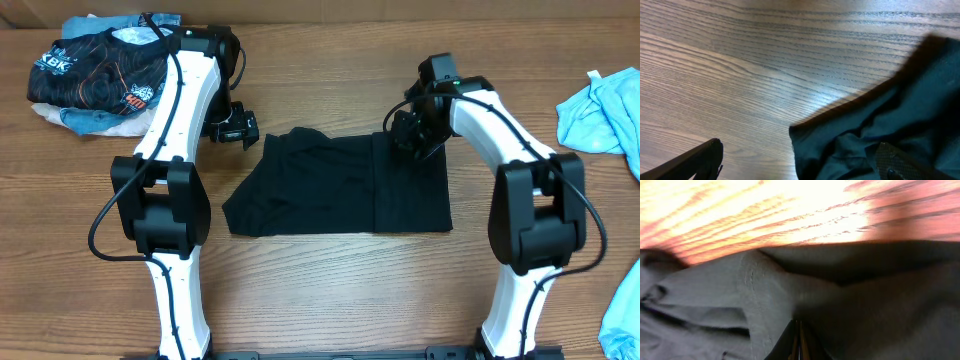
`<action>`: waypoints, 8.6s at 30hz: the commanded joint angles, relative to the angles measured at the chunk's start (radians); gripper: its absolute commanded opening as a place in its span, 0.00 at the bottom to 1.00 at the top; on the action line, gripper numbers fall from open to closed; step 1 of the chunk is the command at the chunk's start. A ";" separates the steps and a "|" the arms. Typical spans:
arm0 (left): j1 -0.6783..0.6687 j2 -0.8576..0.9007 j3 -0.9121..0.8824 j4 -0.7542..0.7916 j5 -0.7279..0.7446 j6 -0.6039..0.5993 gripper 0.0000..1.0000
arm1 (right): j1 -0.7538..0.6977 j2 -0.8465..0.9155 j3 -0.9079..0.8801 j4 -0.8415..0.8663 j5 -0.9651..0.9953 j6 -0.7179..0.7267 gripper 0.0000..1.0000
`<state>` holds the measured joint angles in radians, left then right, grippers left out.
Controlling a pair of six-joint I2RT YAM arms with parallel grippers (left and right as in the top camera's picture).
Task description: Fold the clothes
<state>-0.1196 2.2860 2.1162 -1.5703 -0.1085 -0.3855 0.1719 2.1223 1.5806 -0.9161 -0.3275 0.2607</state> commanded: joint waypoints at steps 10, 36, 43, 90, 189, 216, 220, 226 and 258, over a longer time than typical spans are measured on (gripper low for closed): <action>0.001 -0.027 0.013 0.004 0.005 0.011 1.00 | -0.004 0.032 0.010 0.003 -0.058 -0.056 0.07; 0.001 -0.027 0.013 0.021 0.005 0.011 1.00 | -0.032 0.057 -0.002 0.056 -0.016 -0.137 0.17; 0.001 -0.027 0.013 0.027 0.013 0.011 1.00 | -0.031 0.047 0.063 -0.023 -0.130 -0.174 0.11; 0.001 -0.027 0.013 0.034 0.035 0.011 1.00 | -0.122 -0.002 0.380 -0.510 0.133 -0.157 0.83; 0.311 -0.025 -0.187 0.149 0.355 0.338 0.04 | -0.351 -0.002 -0.017 -0.316 -0.153 -0.353 1.00; -0.161 -0.020 0.144 -0.010 0.264 0.177 0.06 | -0.351 -0.002 -0.017 -0.319 -0.154 -0.335 1.00; -0.209 -0.007 0.140 -0.002 0.197 0.146 0.07 | -0.351 -0.002 -0.017 -0.325 -0.153 -0.335 1.00; -0.223 0.040 0.127 -0.026 0.140 0.146 0.06 | -0.351 -0.002 -0.017 -0.327 -0.153 -0.336 1.00; -0.339 0.074 0.238 -0.005 0.536 0.302 0.72 | -0.351 -0.002 -0.017 -0.319 -0.200 -0.335 1.00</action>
<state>-0.4576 2.3589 2.2658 -1.5738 0.1947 -0.1989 -0.1818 2.1384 1.5677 -1.2411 -0.4923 -0.0784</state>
